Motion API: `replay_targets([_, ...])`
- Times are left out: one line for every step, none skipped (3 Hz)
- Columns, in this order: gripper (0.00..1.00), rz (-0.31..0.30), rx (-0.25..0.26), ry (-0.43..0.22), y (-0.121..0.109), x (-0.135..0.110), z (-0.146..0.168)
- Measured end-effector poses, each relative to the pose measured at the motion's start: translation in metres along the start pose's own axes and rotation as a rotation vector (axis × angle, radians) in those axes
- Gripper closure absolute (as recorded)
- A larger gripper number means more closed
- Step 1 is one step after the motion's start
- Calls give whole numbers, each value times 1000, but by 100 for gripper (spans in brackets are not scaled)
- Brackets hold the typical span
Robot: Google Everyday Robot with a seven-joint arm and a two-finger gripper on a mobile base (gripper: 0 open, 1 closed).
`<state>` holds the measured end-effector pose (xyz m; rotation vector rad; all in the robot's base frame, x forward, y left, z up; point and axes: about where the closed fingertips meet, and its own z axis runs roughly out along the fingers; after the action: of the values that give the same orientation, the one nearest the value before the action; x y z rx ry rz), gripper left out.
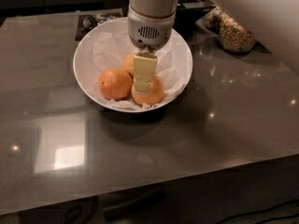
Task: Pick orange from white bowl
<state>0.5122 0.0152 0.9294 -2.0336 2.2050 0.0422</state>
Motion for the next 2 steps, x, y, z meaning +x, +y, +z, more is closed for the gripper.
replay_targets([33, 9, -12, 8, -4, 2, 8])
replay_targets([34, 20, -20, 14, -9, 4, 14])
